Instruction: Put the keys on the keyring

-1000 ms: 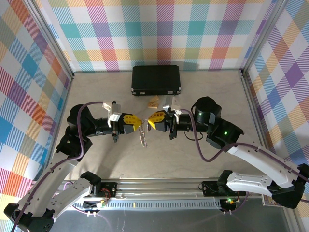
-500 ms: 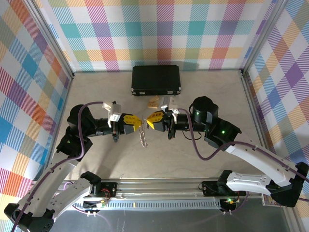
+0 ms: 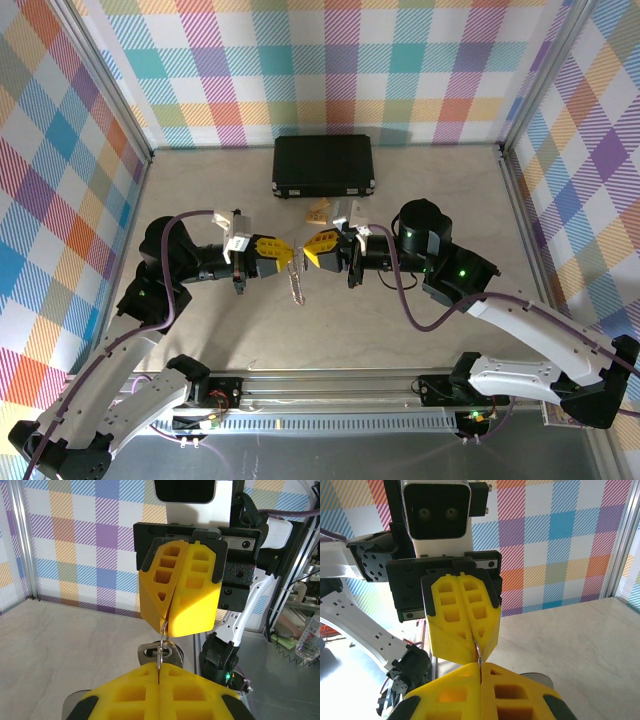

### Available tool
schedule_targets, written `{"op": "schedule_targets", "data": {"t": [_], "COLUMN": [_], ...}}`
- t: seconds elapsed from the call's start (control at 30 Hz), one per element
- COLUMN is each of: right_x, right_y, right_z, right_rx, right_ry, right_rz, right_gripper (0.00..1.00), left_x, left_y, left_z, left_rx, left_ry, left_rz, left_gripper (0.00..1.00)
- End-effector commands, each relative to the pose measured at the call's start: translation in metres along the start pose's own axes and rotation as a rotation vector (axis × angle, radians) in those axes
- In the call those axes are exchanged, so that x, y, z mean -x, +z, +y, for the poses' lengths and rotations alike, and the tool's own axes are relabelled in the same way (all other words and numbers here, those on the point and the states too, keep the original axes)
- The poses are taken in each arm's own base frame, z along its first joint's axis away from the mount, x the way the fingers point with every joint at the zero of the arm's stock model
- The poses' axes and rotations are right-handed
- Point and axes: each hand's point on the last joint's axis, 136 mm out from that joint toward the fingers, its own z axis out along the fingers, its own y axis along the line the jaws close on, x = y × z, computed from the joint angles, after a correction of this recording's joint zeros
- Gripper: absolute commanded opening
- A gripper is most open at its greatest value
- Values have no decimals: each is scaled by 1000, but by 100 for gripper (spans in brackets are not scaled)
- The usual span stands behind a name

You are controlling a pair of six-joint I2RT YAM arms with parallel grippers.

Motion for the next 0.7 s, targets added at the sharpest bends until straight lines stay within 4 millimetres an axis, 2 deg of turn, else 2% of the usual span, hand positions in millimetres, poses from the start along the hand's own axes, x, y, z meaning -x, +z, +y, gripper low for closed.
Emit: {"op": "schedule_targets", "data": {"t": [0.0, 0.67], "right_x": [13, 13], "right_y": [0, 3], "right_z": [4, 5], "right_rx": [19, 38], "right_ry": [-19, -31], "right_rz": [-44, -41], "right_gripper": [0, 0], "left_x": [9, 10], "left_y": [-2, -3], "left_z": [-12, -14], "left_rx": [-42, -45], "left_ry": [33, 35], "left_rz": [-27, -28], "left_gripper": [0, 0]}}
